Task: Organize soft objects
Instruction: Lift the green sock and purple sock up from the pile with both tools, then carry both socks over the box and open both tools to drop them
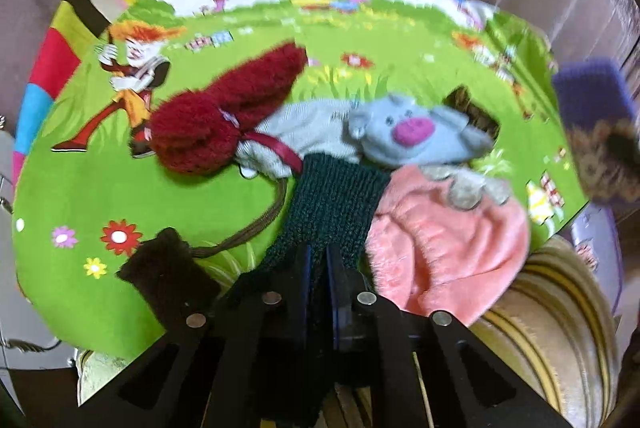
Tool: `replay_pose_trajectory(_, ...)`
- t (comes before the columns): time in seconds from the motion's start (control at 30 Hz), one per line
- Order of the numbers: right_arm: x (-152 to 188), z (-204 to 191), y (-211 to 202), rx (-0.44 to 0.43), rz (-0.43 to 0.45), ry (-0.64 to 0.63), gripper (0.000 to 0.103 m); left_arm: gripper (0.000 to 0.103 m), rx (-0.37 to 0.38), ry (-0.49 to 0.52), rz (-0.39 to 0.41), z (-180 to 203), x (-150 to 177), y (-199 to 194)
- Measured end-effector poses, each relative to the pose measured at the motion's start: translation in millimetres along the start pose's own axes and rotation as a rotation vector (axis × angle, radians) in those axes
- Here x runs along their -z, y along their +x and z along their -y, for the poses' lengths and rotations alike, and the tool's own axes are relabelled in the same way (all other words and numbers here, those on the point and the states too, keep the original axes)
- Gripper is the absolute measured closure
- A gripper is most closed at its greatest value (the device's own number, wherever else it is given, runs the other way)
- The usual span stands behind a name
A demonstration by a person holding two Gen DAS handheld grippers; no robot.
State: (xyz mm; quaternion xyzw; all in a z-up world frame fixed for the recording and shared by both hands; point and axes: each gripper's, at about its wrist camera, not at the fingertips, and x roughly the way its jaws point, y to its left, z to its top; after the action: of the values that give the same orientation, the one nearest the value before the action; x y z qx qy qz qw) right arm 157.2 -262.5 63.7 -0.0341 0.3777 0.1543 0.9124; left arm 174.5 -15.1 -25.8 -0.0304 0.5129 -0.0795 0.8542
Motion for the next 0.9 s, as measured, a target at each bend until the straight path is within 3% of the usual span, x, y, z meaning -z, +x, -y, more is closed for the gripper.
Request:
replay_pose_trajectory(0.2,19.4,9.9,-22.8,0.012,0.004,0.027,0.084,0.096,0.004,-0.045,0.11,1.6,8.6,-33.7)
replay_pose_trajectory(0.53,41.0,23.3,-58.7,0.026,0.03,0.069,0.084,0.096,0.025,-0.022,0.253,30.4,24.9,-86.0)
replay_pose_trajectory(0.9,53.8,47.7,-109.0,0.069,0.091,0.109,0.084,0.096,0.114,0.068,0.284,91.5,31.9,-109.0)
